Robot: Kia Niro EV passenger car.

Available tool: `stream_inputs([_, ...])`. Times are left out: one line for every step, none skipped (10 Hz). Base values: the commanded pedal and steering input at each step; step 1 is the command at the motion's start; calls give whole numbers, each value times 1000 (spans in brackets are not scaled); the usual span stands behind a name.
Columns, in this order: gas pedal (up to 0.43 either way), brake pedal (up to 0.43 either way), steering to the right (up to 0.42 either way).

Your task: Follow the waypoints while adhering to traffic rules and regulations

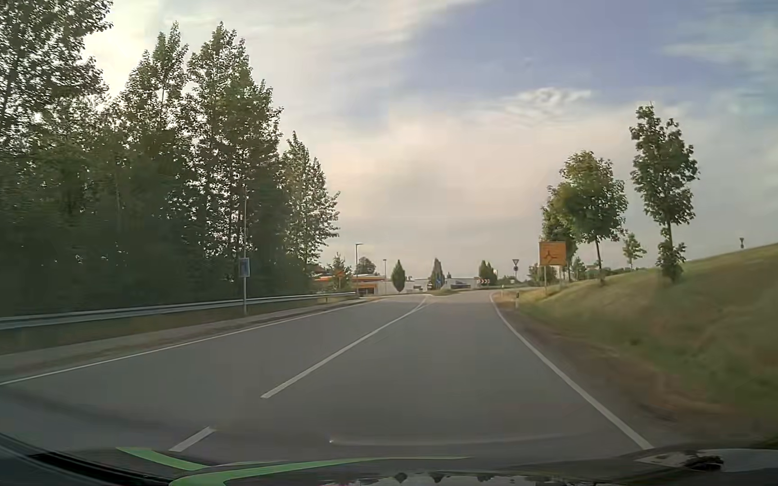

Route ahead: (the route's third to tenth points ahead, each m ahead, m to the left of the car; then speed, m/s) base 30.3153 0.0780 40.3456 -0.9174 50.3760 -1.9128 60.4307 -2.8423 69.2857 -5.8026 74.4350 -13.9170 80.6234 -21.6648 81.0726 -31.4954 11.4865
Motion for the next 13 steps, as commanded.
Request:
stream_inputs([118, 0, 40])
stream_inputs([118, 0, 39])
stream_inputs([118, 0, 36])
stream_inputs([118, 0, 31])
stream_inputs([118, 0, 27])
stream_inputs([118, 0, 23])
stream_inputs([110, 0, 21])
stream_inputs([98, 0, 21])
stream_inputs([87, 0, 20])
stream_inputs([87, 0, 16])
stream_inputs([87, 0, 12])
stream_inputs([87, 0, 12])
stream_inputs([87, 0, 12])
